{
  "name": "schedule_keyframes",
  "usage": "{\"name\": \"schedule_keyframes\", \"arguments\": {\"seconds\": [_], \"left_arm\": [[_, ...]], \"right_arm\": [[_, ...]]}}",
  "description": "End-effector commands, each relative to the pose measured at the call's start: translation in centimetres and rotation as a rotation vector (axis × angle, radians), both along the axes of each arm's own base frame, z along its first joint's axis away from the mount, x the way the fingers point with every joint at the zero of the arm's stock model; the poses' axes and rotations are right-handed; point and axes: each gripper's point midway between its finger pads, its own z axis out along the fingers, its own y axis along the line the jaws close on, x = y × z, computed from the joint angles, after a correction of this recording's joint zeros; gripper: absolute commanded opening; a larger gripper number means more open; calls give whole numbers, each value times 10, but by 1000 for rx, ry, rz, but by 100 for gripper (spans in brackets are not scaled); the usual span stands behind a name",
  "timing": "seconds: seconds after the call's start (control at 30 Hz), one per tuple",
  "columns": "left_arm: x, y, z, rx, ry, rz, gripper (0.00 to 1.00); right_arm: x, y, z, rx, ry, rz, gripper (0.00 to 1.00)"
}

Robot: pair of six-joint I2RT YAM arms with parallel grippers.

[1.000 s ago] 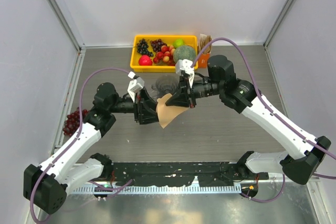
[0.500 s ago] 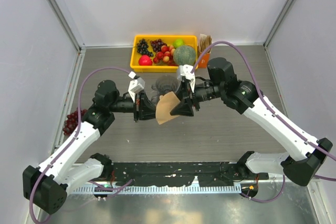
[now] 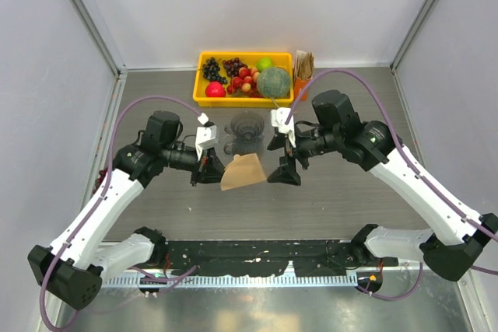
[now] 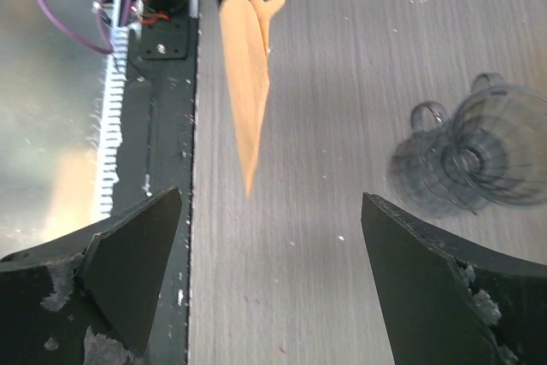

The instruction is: Place the coffee filter in the dripper

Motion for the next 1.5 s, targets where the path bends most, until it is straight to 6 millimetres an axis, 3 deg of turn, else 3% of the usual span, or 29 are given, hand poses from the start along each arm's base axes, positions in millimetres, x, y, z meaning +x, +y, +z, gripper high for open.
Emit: {"name": "schedule_keyframes", "arguments": {"seconds": [0.0,0.1,0.23,0.3,0.43,0.5,0.57,0.7,0.9,1.03,1.13,1.3,1.4,1.47], "left_arm": [[-12,12,-6,80,-42,-29,0],[-9,14,-4,102,-89,-21,0],[-7,16,-5,129,-151,-39,0],[-2,18,-7,162,-174,-28,0],[12,19,-12,226,-221,-18,0],[16,16,-11,251,-246,-40,0],[25,14,-10,311,-294,-29,0],[44,6,16,320,-332,46,0],[34,-6,35,354,-553,-96,0],[25,-20,43,345,-608,-133,0],[26,-28,50,316,-601,-109,0],[30,-35,55,283,-574,-66,0],[31,-35,57,278,-581,-58,0],[31,-34,58,276,-574,-46,4]], "right_arm": [[6,-26,-5,-73,-165,-47,93],[6,-47,-26,-178,-204,-40,93],[16,-67,-28,-276,-295,-59,94],[18,-67,-19,-284,-300,-63,95],[27,-50,15,-210,-298,-82,97],[41,-41,26,-163,-342,-118,97],[46,-35,32,-130,-402,-112,97],[47,-30,26,-95,-401,-130,97],[29,-23,24,-50,-370,-106,91],[21,-7,39,-8,-459,-105,88],[14,1,43,2,-452,-79,74],[1,3,23,-31,-465,-24,47],[4,3,16,-52,-480,-26,34],[7,4,14,-63,-484,-36,20]]}}
